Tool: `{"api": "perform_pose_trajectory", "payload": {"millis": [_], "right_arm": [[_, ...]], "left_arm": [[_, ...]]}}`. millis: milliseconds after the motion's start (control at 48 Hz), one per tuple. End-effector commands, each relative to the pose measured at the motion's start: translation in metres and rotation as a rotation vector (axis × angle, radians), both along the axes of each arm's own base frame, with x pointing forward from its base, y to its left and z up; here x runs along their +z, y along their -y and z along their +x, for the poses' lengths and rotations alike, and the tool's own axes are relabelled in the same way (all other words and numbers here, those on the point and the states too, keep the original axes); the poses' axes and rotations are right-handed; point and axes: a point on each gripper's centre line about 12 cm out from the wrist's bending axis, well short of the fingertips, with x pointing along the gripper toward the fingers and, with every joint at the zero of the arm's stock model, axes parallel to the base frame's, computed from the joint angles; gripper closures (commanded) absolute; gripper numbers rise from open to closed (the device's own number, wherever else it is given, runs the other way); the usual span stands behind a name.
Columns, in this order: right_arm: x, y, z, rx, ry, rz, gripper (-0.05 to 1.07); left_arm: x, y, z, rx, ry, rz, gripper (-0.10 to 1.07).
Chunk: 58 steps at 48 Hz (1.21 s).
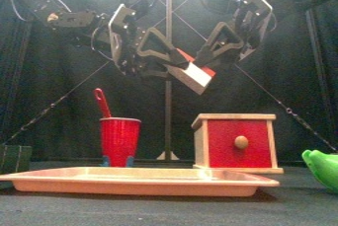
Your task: Remove salmon from rice
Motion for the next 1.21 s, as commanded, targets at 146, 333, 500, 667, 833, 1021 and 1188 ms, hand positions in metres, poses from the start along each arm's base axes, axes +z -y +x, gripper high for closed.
{"api": "perform_pose_trajectory", "payload": {"millis": [146,333,500,667,833,1021,1188], "right_arm": [[0.018,-0.001,0.002,0.005,0.057,0.005,0.61],[0.016,-0.001,0.001,0.006,0.052,0.004,0.61],[0.015,-0.001,0.000,0.006,0.049,0.004,0.61],[0.013,-0.001,-0.001,0.006,0.044,0.003,0.61],[0.012,-0.001,-0.002,0.006,0.040,0.003,0.61],[0.009,-0.003,-0.006,0.007,0.032,0.011,0.61],[0.008,-0.004,-0.011,0.009,0.034,0.012,0.61]], "left_arm": [[0.015,-0.001,0.000,-0.020,0.043,0.033,0.55],[0.014,-0.001,-0.004,-0.020,0.043,0.033,0.55],[0.013,-0.002,-0.010,-0.016,0.040,0.029,0.55],[0.012,-0.001,-0.016,-0.011,0.038,0.021,0.55],[0.011,-0.002,-0.023,-0.007,0.034,0.016,0.55],[0.011,0.000,-0.034,-0.011,0.031,0.016,0.55],[0.013,0.003,-0.046,-0.018,0.035,0.016,0.55]]}}
